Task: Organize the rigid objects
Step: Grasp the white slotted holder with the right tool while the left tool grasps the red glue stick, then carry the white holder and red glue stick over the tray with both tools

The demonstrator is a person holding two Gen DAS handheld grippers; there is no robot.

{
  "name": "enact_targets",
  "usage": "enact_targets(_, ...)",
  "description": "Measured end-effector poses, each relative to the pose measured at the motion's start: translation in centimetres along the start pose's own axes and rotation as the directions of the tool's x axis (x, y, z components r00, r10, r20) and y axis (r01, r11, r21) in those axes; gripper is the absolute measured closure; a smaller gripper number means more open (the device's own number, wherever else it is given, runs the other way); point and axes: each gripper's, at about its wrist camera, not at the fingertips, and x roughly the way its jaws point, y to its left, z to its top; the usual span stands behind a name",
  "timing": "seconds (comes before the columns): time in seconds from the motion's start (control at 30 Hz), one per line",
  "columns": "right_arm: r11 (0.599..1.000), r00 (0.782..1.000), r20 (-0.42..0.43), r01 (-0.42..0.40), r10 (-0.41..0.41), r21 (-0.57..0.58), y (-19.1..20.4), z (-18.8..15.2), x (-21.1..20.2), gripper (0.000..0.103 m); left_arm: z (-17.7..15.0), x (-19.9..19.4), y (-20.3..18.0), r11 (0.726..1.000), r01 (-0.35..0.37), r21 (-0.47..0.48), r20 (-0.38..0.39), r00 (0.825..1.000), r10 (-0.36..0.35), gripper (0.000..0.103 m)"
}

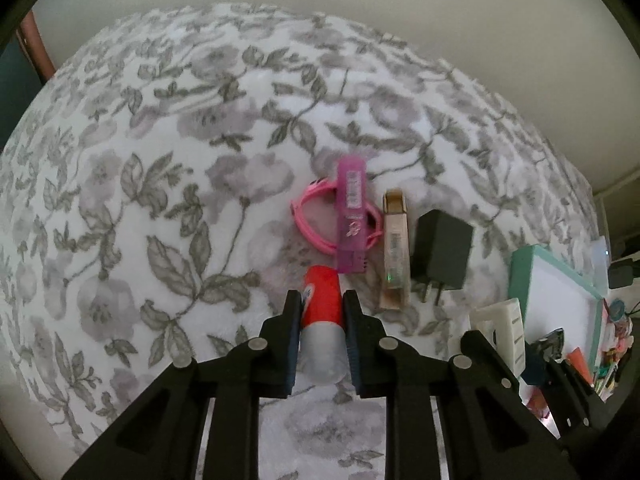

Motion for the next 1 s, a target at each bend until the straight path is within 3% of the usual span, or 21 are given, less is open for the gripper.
enact_targets(0.27, 0.997, 0.998, 0.055, -0.004, 0.000, 0.072, -2.4, 0.0, -3.8, 0.069, 0.1, -4.9, -1.4, 0.999, 0.022, 0.037, 0.110, 0.994, -0.026, 0.082)
enact_targets(0.5, 0.987, 0.995, 0.089, 0.032, -0.046, 0.156, -5.2, -0.1, -7.3, 0.069, 0.4, -7.7, -4.2, 0.995, 0.053, 0.083, 0.174, 0.982, -0.067, 0.082)
enact_targets(1.0, 0.941, 0.988, 0.090, 0.092, -0.128, 0.327, -13.6, -2.1, -10.5, 0.069, -1.3, -7.4, -12.7, 0.969, 0.090, 0.231, 0.142, 0.982, -0.125, 0.082)
